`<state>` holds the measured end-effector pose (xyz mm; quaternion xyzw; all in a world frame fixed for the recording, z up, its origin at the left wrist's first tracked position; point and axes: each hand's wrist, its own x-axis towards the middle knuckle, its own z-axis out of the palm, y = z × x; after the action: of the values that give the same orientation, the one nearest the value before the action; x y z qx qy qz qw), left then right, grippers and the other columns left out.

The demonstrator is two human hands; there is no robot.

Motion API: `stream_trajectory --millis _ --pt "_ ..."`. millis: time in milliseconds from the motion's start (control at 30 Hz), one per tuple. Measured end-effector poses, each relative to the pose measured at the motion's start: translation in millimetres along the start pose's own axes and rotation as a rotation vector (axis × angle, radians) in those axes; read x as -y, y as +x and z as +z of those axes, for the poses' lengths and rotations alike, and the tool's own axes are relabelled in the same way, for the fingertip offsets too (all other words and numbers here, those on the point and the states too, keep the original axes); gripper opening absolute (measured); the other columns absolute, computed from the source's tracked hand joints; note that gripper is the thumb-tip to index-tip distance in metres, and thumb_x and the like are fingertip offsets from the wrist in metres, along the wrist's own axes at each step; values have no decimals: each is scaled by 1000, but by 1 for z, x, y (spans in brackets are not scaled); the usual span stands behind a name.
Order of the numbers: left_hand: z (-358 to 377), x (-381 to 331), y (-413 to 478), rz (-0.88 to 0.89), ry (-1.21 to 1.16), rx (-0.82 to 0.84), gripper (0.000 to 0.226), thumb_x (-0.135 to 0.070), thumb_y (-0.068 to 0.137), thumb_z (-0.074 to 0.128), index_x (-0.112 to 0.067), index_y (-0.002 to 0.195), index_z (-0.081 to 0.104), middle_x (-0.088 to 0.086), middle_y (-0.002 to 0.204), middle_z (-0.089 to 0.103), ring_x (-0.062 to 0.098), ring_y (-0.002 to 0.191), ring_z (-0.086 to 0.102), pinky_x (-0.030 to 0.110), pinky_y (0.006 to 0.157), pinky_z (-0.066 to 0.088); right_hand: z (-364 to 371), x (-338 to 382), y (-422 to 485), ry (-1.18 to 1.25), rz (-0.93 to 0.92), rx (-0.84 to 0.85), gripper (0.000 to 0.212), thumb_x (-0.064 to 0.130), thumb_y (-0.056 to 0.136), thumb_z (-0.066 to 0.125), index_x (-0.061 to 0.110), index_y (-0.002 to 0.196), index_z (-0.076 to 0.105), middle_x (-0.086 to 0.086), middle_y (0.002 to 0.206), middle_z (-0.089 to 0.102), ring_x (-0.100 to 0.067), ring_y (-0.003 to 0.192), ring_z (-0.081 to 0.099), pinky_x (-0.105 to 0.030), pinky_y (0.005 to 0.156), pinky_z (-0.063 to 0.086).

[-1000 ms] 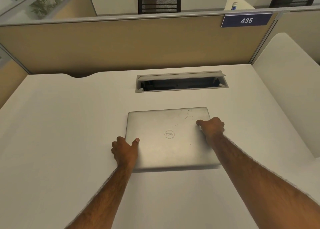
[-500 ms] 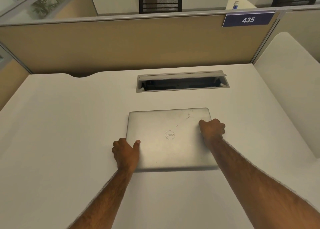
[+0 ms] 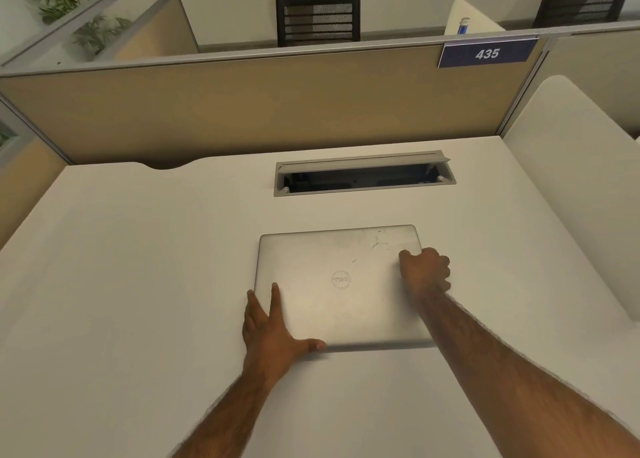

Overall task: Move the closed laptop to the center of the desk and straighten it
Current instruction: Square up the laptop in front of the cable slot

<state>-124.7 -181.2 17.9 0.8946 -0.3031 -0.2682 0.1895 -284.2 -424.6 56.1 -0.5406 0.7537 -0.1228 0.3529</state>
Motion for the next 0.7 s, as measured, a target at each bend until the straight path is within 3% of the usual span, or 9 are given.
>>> stream_trajectory --millis 133,233,400,500,600,700 --pt "1 7 -2 118 175 29 158 -86 40 73 -35 158 -19 1 159 -45 31 152 -33 50 126 -4 -1 -4 -2 47 -29 2 45 26 92 57 2 130 58 -20 139 49 -40 128 47 -47 106 42" --pt "4 11 -6 212 227 -18 139 -81 60 69 -29 161 -11 -5 157 -45 28 153 -32 51 127 -6 1 -11 -5 78 -73 -4 48 27 92 58 3 134 56 -20 139 50 -41 129 46 -48 105 44" --pt "3 14 -13 341 370 -80 122 -92 71 40 -22 163 1 -6 168 -20 22 157 -19 55 126 -7 -2 -33 -9 97 -256 65 59 29 91 66 6 144 55 -17 148 54 -35 137 47 -43 112 39" --pt "1 13 -16 365 458 -103 121 -95 72 29 -18 163 11 -1 172 -3 28 159 -4 59 126 1 1 -62 -20 -160 -451 124 80 52 87 71 12 151 46 -15 164 32 -32 150 31 -43 119 31" --pt "1 10 -19 387 532 -99 114 -90 77 33 -10 158 32 7 168 24 37 154 26 66 118 26 7 -95 -32 -446 -626 114 102 79 77 59 24 158 33 -11 172 10 -33 158 7 -48 123 23" --pt "1 10 -19 392 584 -104 111 -87 79 35 -7 155 38 11 165 31 40 150 35 67 113 35 6 -115 -40 -527 -731 116 112 94 70 37 29 161 27 -4 173 4 -32 158 -7 -52 124 17"
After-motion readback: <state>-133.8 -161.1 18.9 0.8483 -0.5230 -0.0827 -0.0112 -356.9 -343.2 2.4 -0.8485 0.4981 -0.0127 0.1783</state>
